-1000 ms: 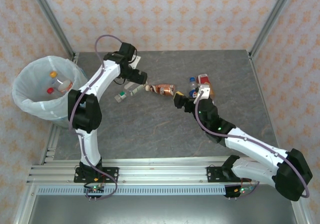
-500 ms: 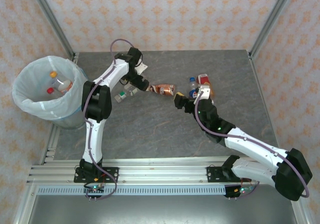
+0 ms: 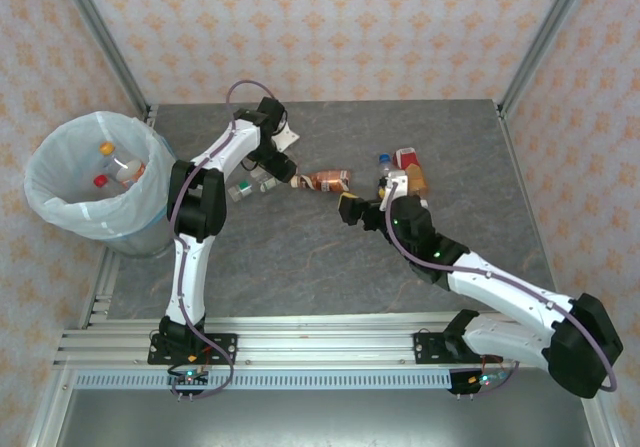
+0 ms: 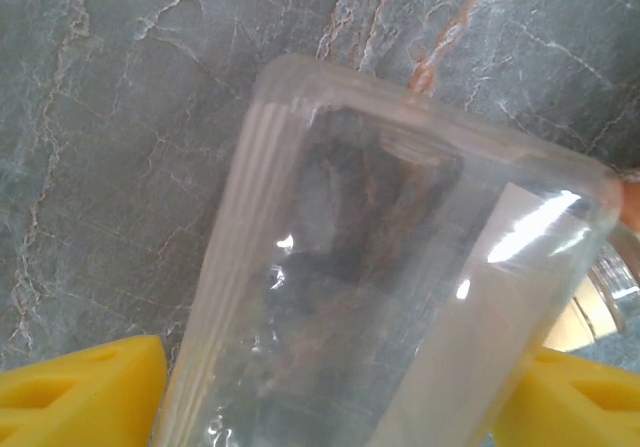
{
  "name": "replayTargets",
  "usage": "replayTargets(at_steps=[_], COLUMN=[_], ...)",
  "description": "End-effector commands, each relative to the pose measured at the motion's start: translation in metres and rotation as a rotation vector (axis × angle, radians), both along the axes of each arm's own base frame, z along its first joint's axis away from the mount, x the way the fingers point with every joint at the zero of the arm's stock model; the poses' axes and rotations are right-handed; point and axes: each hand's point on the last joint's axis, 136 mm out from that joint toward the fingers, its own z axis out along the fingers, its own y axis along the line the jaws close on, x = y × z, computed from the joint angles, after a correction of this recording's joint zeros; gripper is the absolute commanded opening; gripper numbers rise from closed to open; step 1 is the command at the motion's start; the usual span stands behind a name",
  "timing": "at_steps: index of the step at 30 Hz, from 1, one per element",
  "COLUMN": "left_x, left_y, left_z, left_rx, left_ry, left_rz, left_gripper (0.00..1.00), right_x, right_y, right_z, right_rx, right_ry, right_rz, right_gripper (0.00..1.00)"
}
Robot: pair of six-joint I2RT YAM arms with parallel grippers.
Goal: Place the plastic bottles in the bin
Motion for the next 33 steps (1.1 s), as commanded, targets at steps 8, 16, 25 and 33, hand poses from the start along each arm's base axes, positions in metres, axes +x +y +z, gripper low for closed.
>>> replayTargets(at_steps=[8, 16, 25, 33], left_x=[0.004, 0.006, 0.010, 0.006], left_y=[0.005, 0.007, 0.011, 0.018], left_z=[-0.008, 0.007, 0.036, 0.059], left_rx=[0.034, 0.021, -0.039, -0.077], left_ry=[-0.033, -0.083, -0.191, -0.286], left_rz=[0.015, 0.067, 0.243, 0.344], left_gripper=[0.69, 0.61, 0.56, 0.44], right_x=[-0.001, -0.003, 0.000, 0.003], right_y=[0.034, 0.030, 0.024, 0.020], right_z=[0.013, 0.009, 0.010, 0.006], right_rx=[0.000, -0.006, -0.026, -0.028], right_ry=[0.003, 0.010, -0.001, 0.005], right_rz=[0.151, 0.139, 0.109, 0.073], right_gripper=[0.99, 0.99, 0.99, 0.99])
